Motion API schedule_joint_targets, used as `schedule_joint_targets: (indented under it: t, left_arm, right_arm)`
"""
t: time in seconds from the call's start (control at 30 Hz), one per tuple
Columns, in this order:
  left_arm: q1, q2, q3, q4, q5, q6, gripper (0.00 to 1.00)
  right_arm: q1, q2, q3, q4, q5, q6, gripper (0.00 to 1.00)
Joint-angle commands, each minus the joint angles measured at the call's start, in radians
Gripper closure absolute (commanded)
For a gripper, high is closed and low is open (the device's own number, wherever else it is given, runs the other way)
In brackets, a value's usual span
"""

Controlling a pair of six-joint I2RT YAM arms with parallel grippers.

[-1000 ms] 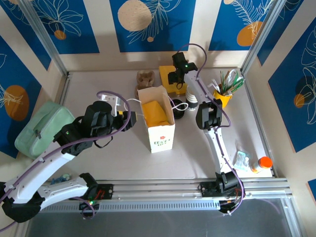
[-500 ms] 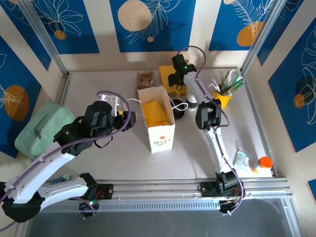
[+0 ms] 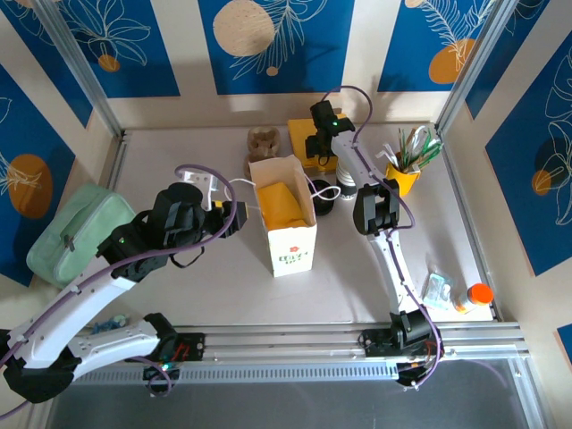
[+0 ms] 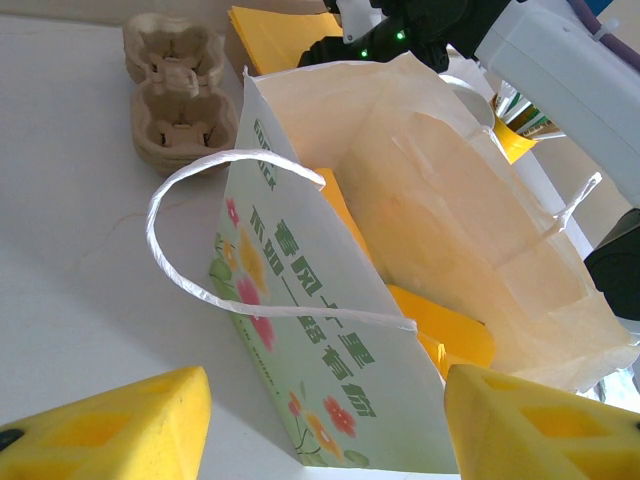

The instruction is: Pack the takeout coffee

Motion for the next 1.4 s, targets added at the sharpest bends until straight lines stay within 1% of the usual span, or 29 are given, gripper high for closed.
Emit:
schedule_joint_targets:
  t: [0.0, 0.23, 0.37, 0.5, 0.63, 0.87, 1.0, 1.13, 1.37]
  left_arm:
    - [-0.008, -0.013, 0.026, -0.015, 0.005, -0.002, 0.37]
    - [-0.007, -0.013, 0.028, -0.017, 0.004, 0.0, 0.37]
    - [-0.007, -0.015, 0.021, -0.018, 0.003, -0.004, 0.37]
    - [-0.007, -0.022, 0.016, -0.021, -0.002, -0.005, 0.37]
    - [-0.008, -0.029, 0.011, -0.022, -0.006, -0.005, 0.37]
    - [-0.007, -0.038, -0.002, -0.027, -0.005, -0.015, 0.37]
    - [-0.006, -0.042, 0.001, -0.031, -0.008, -0.015, 0.37]
    - [-0.007, -0.045, 0.0, -0.032, -0.008, -0.018, 0.37]
    - [-0.006, -0.05, 0.001, -0.032, -0.006, -0.02, 0.37]
  right_arm:
    - [0.004, 0.03, -0.019, -0.038, -0.017, 0.017, 0.36]
    - [0.005, 0.014, 0.001, -0.047, -0.054, 0.023, 0.55]
    - [0.005, -0.01, 0.002, -0.037, -0.101, 0.027, 0.63]
    - [0.01, -0.036, 0.002, -0.033, -0.115, 0.03, 0.65]
    - [0.01, -0.06, 0.007, -0.037, -0.136, 0.034, 0.73]
    - [0.016, -0.103, 0.012, -0.048, -0.142, 0.035, 0.81]
    - [0.017, -0.131, 0.015, -0.052, -0.142, 0.036, 0.89]
    - [0.019, -0.165, 0.021, -0.063, -0.138, 0.045, 0.91]
    - [0.019, -0.249, 0.023, -0.092, -0.169, 0.066, 0.94]
